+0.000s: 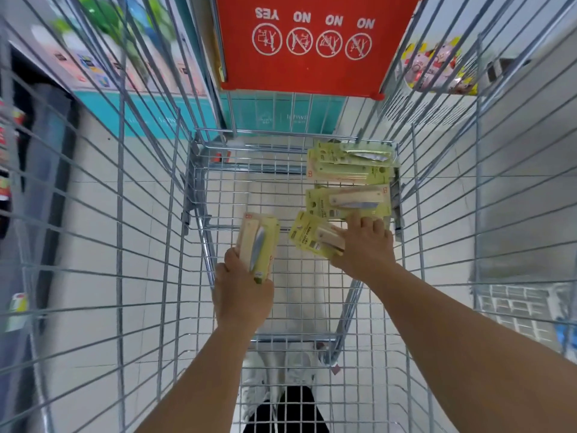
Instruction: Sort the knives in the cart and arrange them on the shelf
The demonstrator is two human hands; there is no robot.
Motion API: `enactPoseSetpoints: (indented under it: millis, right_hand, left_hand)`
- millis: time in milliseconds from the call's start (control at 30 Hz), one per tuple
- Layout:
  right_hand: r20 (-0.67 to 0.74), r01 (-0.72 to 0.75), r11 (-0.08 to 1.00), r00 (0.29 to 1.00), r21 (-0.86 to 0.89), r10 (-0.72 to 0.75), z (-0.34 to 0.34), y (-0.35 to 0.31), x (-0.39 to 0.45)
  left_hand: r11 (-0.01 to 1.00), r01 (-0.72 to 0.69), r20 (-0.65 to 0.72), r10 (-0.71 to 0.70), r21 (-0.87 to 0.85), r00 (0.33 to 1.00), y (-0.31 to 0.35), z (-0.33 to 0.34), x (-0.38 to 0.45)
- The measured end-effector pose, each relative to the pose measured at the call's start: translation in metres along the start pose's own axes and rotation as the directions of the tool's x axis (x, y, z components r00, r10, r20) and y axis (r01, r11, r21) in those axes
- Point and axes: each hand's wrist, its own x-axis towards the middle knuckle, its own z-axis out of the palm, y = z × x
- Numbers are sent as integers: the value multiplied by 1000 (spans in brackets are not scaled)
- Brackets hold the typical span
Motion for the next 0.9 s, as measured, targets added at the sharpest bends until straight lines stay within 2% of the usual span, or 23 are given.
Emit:
enactPoseSetpoints:
  millis: [67,167,433,567,633,767,900]
  right_hand:
    - [66,-8,1000,998,-18,9,-1,0,1]
    - [107,-2,999,994,45,-3,-4,1,2]
    - [47,138,990,989,8,-138,-16,-1,-10]
    - [116,14,966,992,258,-46,-34,-7,-41]
    - [107,-19,926,994,378,-23,-49,-12,-61]
    - [26,22,775,998,632,-50,-83,-34,-94]
    - [-114,144,625,990,767,-87,-133,-62,-123]
  left_hand:
    - [1000,6,12,-6,8,1000,1,-1,-3]
    - [999,23,19,-24,31,1000,3,-5,-7]
    - [997,68,43,-69,25,997,12,-24,-26]
    - [992,112,26,-110,-60,994,23,-52,-49]
    - [990,111,-1,-111,-86,994,29,-68,-64]
    - [986,79,-55,-87,-144,995,46,-101,-93]
    - [972,-7,-164,-33,-236,986,69,-144,-121]
